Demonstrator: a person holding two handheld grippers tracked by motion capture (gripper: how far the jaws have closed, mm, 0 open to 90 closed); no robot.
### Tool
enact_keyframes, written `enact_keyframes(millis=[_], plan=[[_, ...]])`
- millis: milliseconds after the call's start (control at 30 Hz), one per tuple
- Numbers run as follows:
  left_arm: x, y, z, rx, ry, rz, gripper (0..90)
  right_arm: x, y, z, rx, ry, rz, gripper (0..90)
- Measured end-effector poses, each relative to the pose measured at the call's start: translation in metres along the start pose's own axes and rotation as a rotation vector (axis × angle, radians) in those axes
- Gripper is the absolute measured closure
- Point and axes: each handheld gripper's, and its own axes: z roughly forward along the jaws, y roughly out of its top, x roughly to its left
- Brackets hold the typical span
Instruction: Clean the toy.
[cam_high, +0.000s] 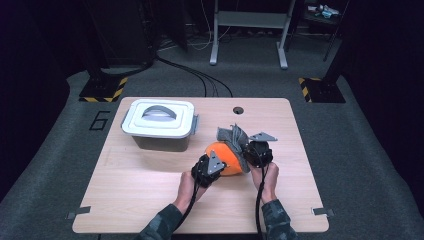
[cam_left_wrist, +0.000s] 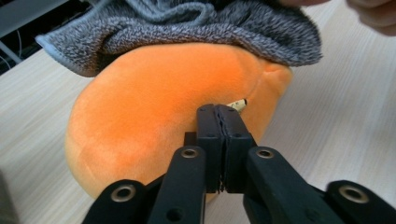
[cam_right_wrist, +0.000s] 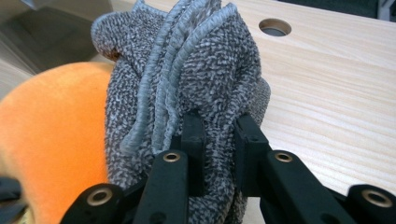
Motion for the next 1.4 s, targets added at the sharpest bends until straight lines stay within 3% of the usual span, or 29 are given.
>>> enact_keyframes(millis=[367,600,700,800,900,1000,1100,1167,1233,1333,1400], plan=[[0.007,0.005,-0.005,-0.028,-0.023,-0.045,90.0,-0.002,0.001,-0.024,-0.058,-0.009,0.014,76.7],[0.018,0.012,-0.003,-0.032,-0.026,-0.074,90.0,0.011,0.003,-0.055,-0.134,-0.03,-0.021,76.7],[0.023,0.017,-0.002,-0.035,-0.029,-0.082,89.9,0.018,0.004,-0.063,-0.137,-0.01,-0.037,76.7],[0.028,0.019,-0.001,-0.036,-0.024,-0.085,89.8,0.024,0.003,-0.053,-0.091,-0.006,-0.067,76.7],[0.032,0.017,-0.003,-0.033,-0.034,-0.092,85.4,0.02,-0.001,-0.033,-0.045,0.0,-0.049,76.7],[0.034,0.013,-0.008,-0.033,-0.035,-0.102,68.8,0.014,-0.002,-0.025,-0.04,0.01,-0.009,76.7],[0.034,0.009,-0.014,-0.023,-0.002,-0.101,49.7,0.011,0.0,-0.023,-0.042,-0.001,-0.012,76.7],[0.037,0.005,-0.014,-0.002,0.015,-0.095,43.0,0.01,0.002,-0.022,-0.037,-0.002,-0.012,76.7],[0.041,0.001,-0.009,0.034,0.024,-0.119,36.4,0.008,0.003,-0.021,-0.037,-0.003,-0.014,76.7],[0.044,-0.001,0.003,0.064,0.032,-0.112,35.2,0.006,0.004,-0.02,-0.034,-0.005,-0.011,76.7],[0.042,-0.001,0.007,0.051,0.036,-0.097,44.5,0.006,0.004,-0.019,-0.032,-0.008,-0.01,76.7]])
